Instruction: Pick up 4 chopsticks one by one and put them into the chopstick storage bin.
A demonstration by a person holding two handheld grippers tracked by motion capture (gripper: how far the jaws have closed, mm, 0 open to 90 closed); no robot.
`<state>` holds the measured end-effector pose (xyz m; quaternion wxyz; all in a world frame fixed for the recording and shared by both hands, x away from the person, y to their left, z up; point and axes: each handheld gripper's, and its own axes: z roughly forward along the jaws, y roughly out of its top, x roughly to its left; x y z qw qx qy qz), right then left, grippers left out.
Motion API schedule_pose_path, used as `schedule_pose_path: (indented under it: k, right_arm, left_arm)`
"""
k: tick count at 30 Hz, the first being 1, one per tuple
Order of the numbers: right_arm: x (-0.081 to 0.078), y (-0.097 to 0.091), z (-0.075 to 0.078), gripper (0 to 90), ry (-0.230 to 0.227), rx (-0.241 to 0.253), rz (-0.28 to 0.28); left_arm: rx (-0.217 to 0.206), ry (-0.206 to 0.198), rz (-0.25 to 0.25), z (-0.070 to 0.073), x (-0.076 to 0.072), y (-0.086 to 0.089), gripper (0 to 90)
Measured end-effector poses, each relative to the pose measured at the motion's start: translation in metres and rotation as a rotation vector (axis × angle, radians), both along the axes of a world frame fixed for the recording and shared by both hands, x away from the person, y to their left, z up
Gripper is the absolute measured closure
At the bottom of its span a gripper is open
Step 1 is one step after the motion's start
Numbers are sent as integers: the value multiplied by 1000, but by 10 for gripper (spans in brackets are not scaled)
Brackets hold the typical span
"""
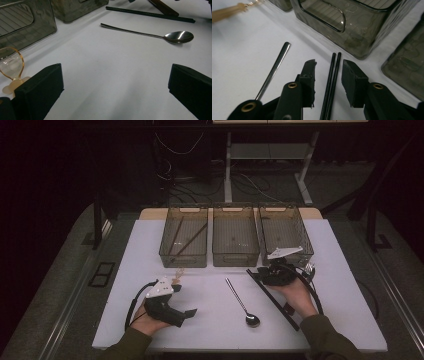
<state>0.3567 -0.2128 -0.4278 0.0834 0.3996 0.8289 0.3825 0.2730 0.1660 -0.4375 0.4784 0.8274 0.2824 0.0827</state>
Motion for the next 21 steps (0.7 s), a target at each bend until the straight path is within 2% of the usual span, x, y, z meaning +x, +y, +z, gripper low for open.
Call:
schedule_pose_path:
  k: [6, 13, 21]
  right_arm:
    - [12, 9, -1, 671, 23, -44, -8]
    - [22, 23, -5, 712, 37, -133, 0]
    - [29, 27, -11, 743, 29, -160, 6]
  left_arm:
    - [11, -2, -2, 1, -1, 0, 0]
    - [21, -5, -8, 1, -1, -2, 0]
    - [22, -3, -10, 0, -1, -2, 0]
